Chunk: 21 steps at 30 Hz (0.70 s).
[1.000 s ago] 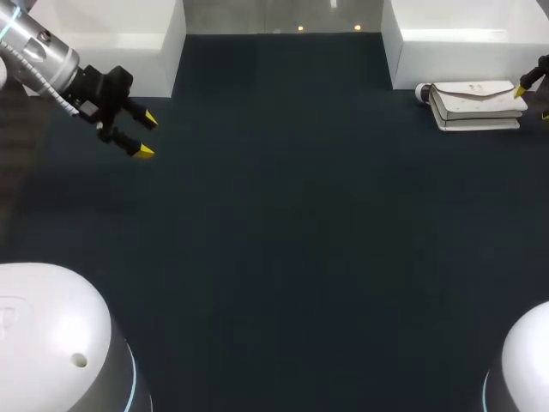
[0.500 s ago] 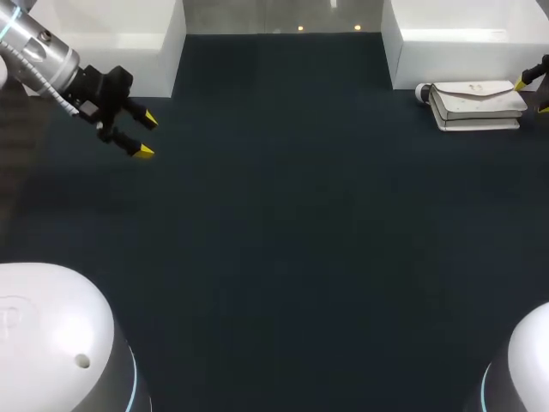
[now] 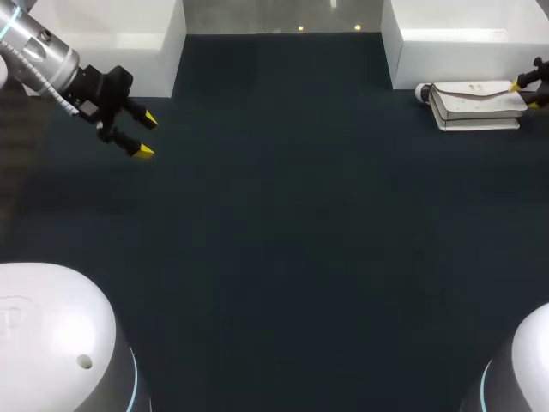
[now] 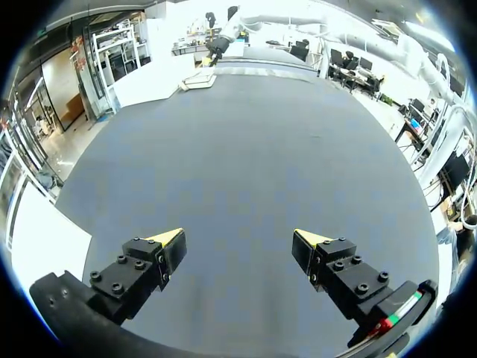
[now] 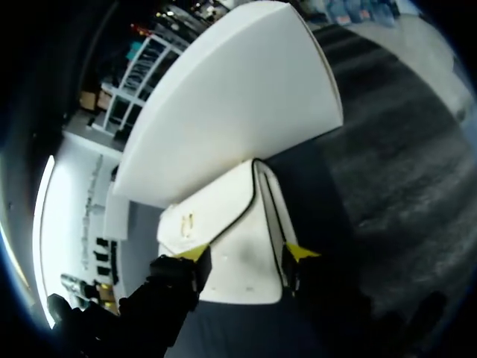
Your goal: Pick up the bag, open it, inspect its contents, close it, and place it on the opposite side
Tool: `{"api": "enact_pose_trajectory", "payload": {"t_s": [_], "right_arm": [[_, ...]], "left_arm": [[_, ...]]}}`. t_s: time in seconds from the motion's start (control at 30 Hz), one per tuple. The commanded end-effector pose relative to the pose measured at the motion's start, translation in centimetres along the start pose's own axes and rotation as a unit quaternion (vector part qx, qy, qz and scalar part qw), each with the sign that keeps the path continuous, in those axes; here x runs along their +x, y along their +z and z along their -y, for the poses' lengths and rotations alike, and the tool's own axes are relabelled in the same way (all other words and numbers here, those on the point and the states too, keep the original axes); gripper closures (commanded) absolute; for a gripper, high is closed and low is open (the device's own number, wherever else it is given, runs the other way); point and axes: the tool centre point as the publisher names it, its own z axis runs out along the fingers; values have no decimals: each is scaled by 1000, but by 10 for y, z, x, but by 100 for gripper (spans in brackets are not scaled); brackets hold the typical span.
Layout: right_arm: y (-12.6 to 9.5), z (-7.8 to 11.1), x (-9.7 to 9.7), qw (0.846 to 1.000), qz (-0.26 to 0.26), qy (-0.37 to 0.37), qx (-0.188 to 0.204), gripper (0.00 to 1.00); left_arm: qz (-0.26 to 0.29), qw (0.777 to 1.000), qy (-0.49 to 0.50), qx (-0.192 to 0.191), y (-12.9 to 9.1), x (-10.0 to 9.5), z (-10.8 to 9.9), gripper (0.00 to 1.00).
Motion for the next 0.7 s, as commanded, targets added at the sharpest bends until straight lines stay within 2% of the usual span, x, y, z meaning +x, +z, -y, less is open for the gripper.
{"api": "enact_pose_trajectory", "payload": {"t_s": [0.03,0.47,0.7], "right_arm": [[5,-8,-3,954,-13,-2,300,50],[11,4,-6,946,-28,7,323,52],[15,5,-5,944,-44,9,328,60]], "left_arm": [[1,1000,0,1,1,0,0,0],[1,1000,0,1,1,0,0,0],[1,1000,0,1,1,0,0,0]]}}
